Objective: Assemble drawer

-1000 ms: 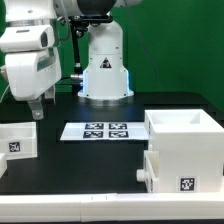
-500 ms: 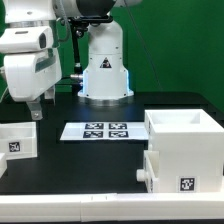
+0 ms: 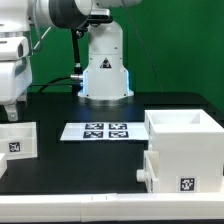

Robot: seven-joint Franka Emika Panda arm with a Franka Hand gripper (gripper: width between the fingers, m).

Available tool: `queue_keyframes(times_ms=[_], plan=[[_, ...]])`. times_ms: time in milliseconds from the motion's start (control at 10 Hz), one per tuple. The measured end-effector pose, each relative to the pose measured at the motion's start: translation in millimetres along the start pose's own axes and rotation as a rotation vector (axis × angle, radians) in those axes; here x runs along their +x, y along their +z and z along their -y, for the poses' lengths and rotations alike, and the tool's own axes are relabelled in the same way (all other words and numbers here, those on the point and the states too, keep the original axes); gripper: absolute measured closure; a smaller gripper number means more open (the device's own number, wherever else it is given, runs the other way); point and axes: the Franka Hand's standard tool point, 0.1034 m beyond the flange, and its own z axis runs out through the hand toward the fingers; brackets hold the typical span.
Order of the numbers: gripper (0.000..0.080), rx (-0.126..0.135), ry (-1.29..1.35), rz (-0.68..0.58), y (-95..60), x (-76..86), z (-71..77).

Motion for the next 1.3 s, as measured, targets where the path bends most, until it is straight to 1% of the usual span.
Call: queue_keyframes(times_ms=[200,300,400,500,600,1000,1100,1200,1300], plan=[[0.0151,0.004,0.002,0.000,2.1,-3.4,3.2],[0.0151,-0.010,-0.140,0.020,10.1,-20.5,14.0],[0.0151,-0.008,-0.195,0.031,20.7,-39.1,30.5],[0.0151,-0.001,-0.240,0.036,27.8,-47.9,40.6],[0.0151,0.000,-0.248,0.038,30.1,-53.3,45.4],[0.0151,-0.001,-0.224,0.043,30.2,-52.9,44.3],[0.0151,-0.011,-0.231,0.051,30.9,-51.9,44.2],[0.0151,-0.016,-0.234,0.054,31.1,-49.2,45.5],[0.0151,-0.019,-0.229,0.059,31.9,-50.6,46.3]])
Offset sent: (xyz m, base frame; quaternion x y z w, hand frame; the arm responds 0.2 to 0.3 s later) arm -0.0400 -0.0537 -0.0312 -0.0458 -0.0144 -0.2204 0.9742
